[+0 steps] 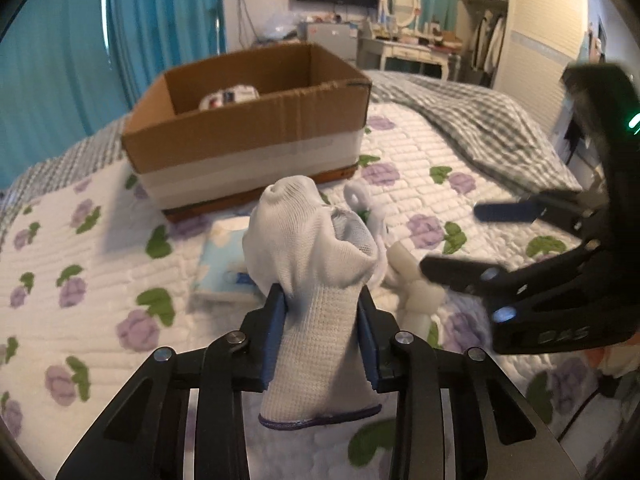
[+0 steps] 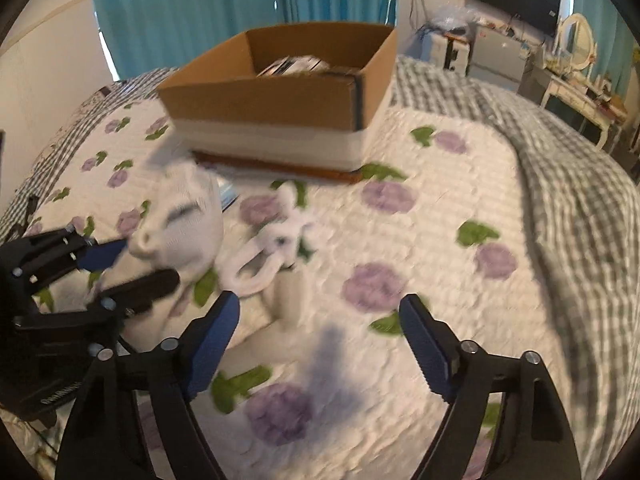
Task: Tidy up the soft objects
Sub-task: 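Grasp the white sock with the left gripper while the right grasps the white plastic piece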
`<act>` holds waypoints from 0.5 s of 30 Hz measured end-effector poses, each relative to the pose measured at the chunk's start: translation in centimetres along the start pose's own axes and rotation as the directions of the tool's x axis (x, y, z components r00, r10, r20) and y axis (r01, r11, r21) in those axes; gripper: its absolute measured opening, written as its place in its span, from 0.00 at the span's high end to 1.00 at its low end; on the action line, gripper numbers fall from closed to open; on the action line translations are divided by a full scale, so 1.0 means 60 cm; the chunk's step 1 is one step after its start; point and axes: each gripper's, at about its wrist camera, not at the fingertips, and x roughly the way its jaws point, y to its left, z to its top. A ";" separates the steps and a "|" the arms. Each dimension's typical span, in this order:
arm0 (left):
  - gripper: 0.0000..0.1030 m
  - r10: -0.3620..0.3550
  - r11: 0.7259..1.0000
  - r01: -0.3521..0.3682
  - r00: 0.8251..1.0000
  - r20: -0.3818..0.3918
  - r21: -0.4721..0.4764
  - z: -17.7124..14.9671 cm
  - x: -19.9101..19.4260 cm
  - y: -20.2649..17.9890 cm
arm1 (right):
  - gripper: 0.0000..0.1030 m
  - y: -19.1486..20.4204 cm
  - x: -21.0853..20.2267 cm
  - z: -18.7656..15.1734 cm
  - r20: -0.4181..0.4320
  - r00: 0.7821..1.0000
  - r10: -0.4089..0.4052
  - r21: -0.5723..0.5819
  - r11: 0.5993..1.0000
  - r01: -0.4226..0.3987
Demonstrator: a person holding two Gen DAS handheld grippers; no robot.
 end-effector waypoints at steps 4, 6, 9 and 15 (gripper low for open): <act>0.68 0.006 1.000 -0.006 1.000 0.016 -0.027 -0.010 -0.026 0.011 | 0.33 0.018 0.021 -0.015 -0.051 0.999 0.016 0.008 1.000 -0.016; 0.68 0.021 0.999 -0.020 1.000 0.022 -0.033 -0.015 -0.036 0.017 | 0.39 0.023 0.036 -0.020 -0.076 0.997 0.011 0.017 1.000 -0.009; 0.68 0.032 0.998 -0.031 0.999 0.019 -0.054 -0.022 -0.042 0.028 | 0.48 0.028 0.053 -0.023 -0.106 0.994 0.016 0.025 1.000 -0.014; 0.68 0.075 0.994 -0.076 0.997 -0.016 -0.084 -0.037 -0.035 0.055 | 0.64 0.043 0.064 -0.029 -0.119 0.993 0.011 -0.003 1.000 -0.012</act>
